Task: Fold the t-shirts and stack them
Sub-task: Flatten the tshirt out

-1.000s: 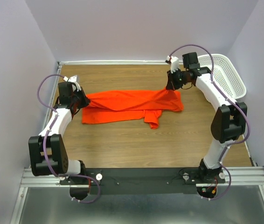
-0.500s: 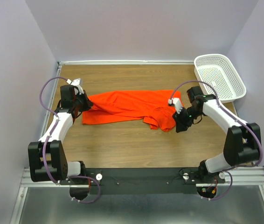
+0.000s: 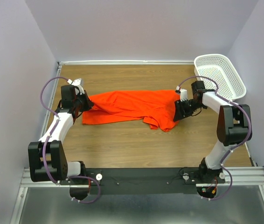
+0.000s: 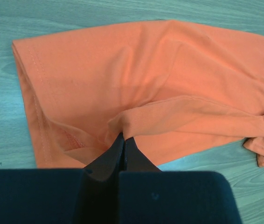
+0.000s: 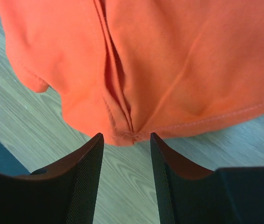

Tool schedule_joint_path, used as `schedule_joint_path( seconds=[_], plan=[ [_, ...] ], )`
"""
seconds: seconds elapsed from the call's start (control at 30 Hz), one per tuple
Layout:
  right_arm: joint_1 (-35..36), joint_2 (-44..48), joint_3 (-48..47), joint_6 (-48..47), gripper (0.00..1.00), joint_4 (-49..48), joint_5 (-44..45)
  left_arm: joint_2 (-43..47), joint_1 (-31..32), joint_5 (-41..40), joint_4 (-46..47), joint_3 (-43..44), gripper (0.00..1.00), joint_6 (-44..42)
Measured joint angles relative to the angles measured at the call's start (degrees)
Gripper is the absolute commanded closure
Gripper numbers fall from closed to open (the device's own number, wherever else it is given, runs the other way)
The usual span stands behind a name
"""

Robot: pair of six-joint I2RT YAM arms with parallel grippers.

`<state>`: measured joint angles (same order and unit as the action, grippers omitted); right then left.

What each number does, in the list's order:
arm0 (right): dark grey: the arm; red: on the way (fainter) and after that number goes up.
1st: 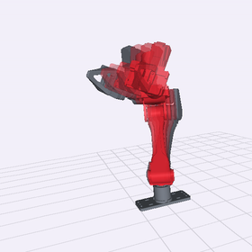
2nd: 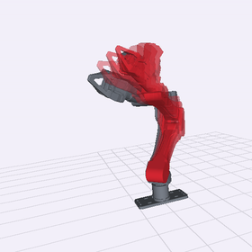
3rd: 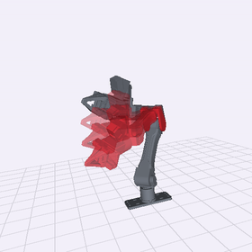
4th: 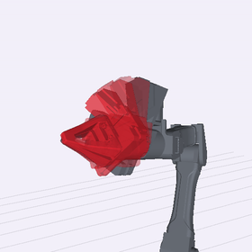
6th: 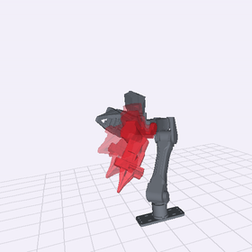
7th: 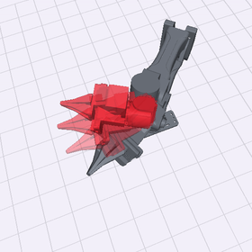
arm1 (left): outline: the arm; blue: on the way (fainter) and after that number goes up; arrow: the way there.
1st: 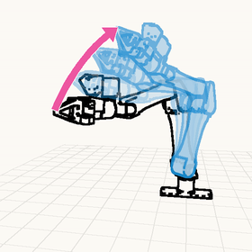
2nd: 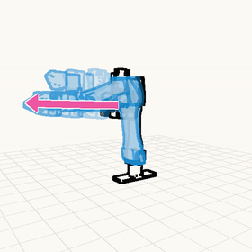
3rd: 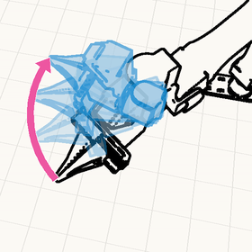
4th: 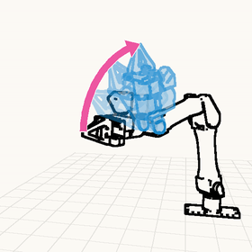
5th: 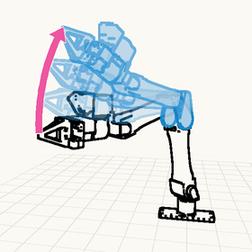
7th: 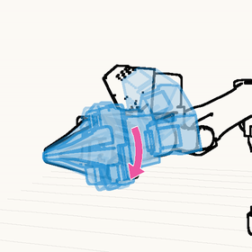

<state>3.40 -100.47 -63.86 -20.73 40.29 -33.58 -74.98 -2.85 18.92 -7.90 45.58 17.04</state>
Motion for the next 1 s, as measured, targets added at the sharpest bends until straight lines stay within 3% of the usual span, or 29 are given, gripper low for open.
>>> schedule_joint_path(
  seconds=[0.33,0.6,0.8,1.0],
  plan=[
    [1.2,-3.0,0.0,2.3,0.6,-0.3,-2.2,0.0,0.0,0.0,0.0,0.0,1.0,-0.1],
    [1.6,-3.0,0.0,2.9,0.99,-0.4,-2.0,0.0,0.0,0.0,0.0,0.0,1.0,-0.1],
    [1.6,2.0,-1.7,2.5,0.99,0.1,3.6,0.5,0.0,0.0,0.0,0.0,1.0,-0.1],
    [1.6,15.7,-12.6,0.2,0.99,0.2,8.9,9.0,0.0,0.0,0.4,0.1,1.0,0.1]
  ],
)
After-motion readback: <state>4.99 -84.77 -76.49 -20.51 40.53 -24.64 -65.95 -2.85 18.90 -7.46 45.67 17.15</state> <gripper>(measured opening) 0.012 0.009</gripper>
